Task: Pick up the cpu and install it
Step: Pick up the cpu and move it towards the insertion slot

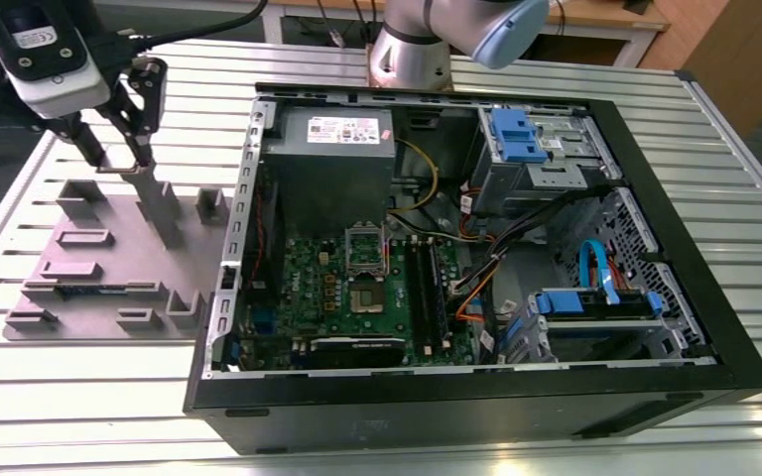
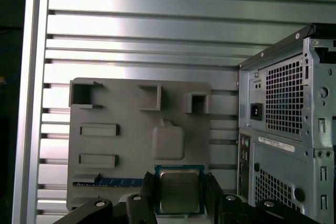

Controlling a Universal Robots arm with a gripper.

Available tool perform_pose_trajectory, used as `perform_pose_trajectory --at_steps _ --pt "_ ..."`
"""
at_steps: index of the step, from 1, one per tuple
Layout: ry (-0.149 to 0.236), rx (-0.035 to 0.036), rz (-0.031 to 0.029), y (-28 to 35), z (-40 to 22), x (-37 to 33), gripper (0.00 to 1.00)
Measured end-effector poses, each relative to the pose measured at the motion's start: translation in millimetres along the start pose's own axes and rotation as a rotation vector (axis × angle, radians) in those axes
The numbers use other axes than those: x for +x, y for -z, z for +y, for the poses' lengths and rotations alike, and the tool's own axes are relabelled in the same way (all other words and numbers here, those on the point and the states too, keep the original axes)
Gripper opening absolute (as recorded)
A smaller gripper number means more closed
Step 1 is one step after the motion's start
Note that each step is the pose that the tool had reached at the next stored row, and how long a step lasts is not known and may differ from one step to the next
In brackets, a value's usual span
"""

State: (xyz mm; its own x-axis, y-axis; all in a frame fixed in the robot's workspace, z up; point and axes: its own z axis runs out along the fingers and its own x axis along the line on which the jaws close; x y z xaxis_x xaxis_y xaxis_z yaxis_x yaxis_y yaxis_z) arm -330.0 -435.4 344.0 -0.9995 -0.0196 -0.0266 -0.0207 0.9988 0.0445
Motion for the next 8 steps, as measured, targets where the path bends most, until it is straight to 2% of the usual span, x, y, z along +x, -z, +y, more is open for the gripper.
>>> perform_pose_trajectory --at_steps 8 --pt "0.0 0.0 -0.0001 -0.3 -0.2 -11.0 0.47"
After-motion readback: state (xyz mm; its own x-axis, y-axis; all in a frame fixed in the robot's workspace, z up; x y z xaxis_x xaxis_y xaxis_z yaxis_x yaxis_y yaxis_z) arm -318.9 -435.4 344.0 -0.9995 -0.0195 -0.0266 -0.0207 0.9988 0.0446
